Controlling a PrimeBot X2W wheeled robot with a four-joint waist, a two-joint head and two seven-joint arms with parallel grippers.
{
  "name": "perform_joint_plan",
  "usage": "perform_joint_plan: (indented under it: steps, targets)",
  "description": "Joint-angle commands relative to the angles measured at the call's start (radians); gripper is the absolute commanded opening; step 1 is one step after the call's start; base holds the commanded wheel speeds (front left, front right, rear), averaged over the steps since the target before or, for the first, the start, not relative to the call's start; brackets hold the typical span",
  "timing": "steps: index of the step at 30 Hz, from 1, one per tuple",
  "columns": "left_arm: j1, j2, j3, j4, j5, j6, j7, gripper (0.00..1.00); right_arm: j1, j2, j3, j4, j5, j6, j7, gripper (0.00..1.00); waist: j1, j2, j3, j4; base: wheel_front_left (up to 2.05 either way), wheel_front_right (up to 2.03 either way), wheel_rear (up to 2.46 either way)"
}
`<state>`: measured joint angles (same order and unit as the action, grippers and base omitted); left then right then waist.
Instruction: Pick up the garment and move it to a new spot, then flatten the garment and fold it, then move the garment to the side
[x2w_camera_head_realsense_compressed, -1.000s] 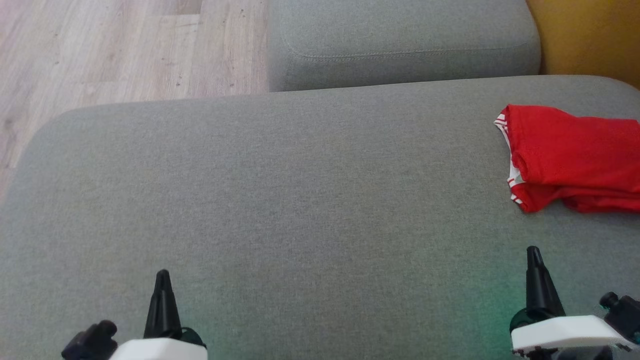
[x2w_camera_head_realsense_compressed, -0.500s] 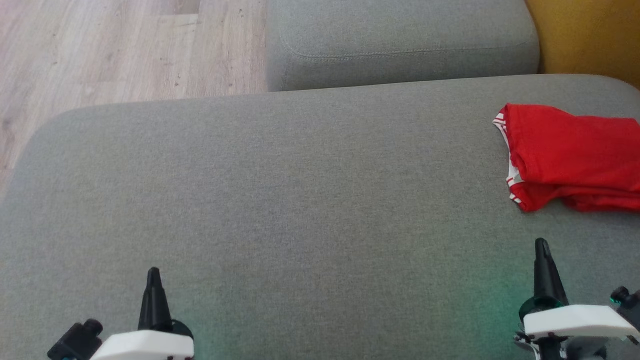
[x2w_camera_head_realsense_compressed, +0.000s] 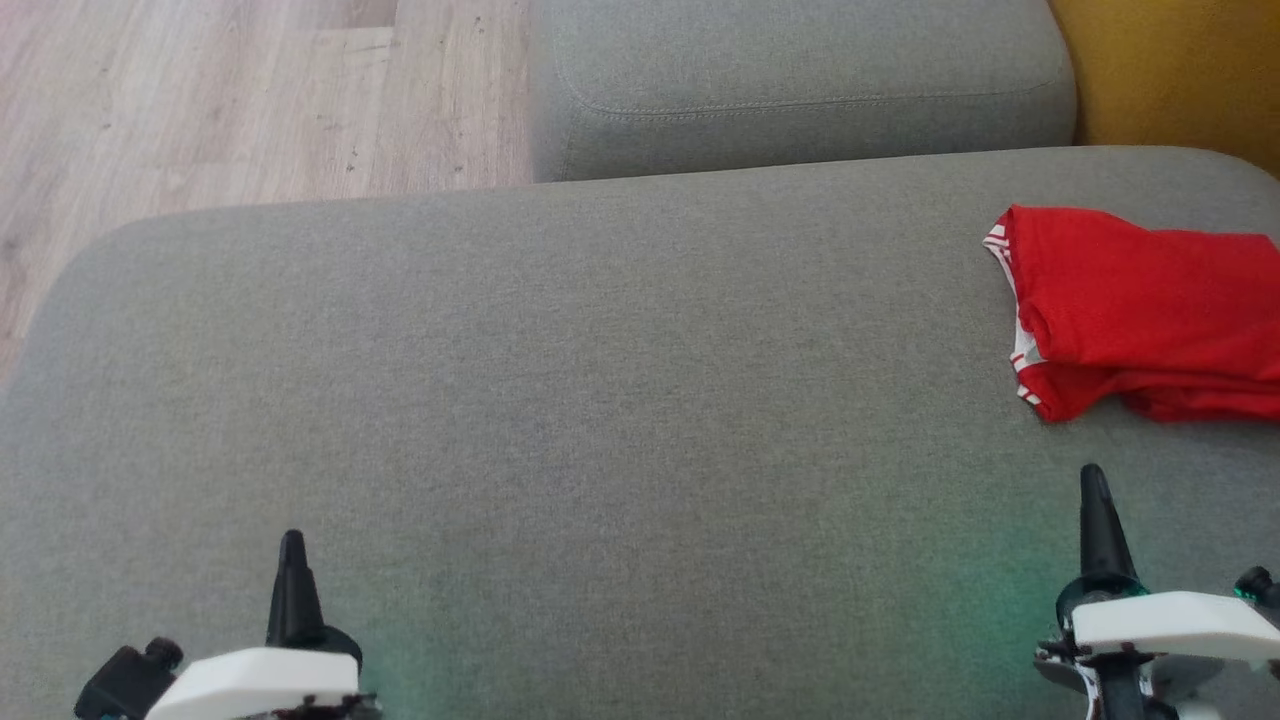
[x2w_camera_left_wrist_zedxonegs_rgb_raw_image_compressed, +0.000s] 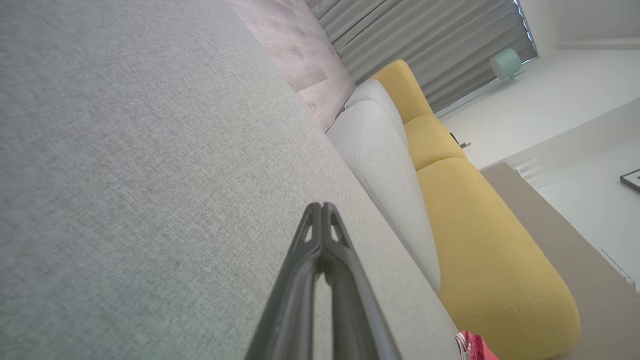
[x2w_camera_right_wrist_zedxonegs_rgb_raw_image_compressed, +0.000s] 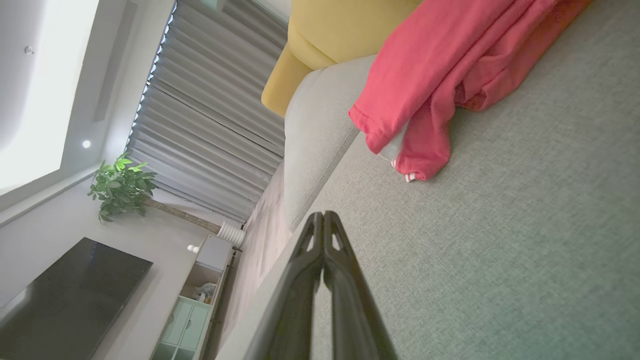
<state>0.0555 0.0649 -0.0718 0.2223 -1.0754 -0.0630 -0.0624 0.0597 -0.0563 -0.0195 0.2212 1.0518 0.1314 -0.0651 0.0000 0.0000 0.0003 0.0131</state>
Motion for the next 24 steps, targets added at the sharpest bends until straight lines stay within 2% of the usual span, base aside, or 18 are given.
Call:
perform_joint_plan:
  steps: [1,24]
  targets:
    - [-0.058,0.015,0.028,-0.026,-0.023,-0.009,0.003,0.0,-0.052,-0.021,0.006,-0.027,0.028,0.0,0.005,0.0,0.0,0.0,0.0,0.0,0.0,0.0,0.0]
    - [-0.104,0.015,0.081,-0.005,-0.268,-0.035,0.066,0.0,-0.102,-0.022,-0.021,-0.006,0.281,-0.001,0.068,0.0,0.0,0.0,0.001,-0.006,0.0,0.0,0.0]
